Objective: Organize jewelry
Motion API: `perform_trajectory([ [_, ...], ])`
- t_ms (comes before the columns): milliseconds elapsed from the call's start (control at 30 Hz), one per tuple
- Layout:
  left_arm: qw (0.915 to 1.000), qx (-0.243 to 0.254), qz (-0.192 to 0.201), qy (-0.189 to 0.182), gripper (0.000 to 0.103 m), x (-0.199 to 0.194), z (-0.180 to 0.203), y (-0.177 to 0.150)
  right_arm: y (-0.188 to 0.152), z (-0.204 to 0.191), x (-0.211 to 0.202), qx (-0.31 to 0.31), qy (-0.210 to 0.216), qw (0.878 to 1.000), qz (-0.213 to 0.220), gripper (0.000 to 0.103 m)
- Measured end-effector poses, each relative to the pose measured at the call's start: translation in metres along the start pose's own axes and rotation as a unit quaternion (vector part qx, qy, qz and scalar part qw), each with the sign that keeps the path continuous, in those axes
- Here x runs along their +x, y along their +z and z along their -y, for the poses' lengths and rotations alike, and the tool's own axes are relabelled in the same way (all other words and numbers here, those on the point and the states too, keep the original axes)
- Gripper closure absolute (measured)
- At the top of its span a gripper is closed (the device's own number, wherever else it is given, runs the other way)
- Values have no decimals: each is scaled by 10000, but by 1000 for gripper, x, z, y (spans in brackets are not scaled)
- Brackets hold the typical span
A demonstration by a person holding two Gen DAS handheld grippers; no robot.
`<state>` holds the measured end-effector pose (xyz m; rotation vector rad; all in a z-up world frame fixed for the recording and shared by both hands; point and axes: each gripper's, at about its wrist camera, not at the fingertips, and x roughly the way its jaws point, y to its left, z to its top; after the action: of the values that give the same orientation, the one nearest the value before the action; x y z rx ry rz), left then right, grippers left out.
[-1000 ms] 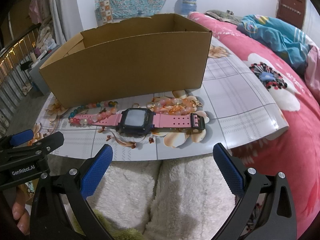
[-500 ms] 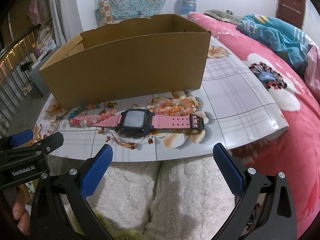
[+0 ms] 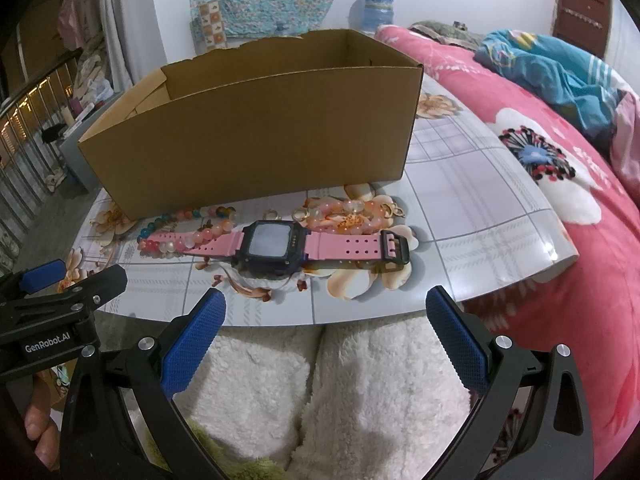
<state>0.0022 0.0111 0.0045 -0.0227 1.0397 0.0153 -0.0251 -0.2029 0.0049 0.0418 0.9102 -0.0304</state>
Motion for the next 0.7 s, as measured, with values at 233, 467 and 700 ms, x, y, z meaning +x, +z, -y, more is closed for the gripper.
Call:
perform_trajectory([
  [233,10000,4,-9,6,6,1,0,-1,1,1,0,9,-2,10000,0,7],
  [467,10000,-26,-93,-23,6,6,-4,-3,1,5,1,72,-71,9999,-16,7],
  [700,9997,40,-197,-157,6,19,-15,-4,-2,9,5,205,-77,9998,-1,7],
])
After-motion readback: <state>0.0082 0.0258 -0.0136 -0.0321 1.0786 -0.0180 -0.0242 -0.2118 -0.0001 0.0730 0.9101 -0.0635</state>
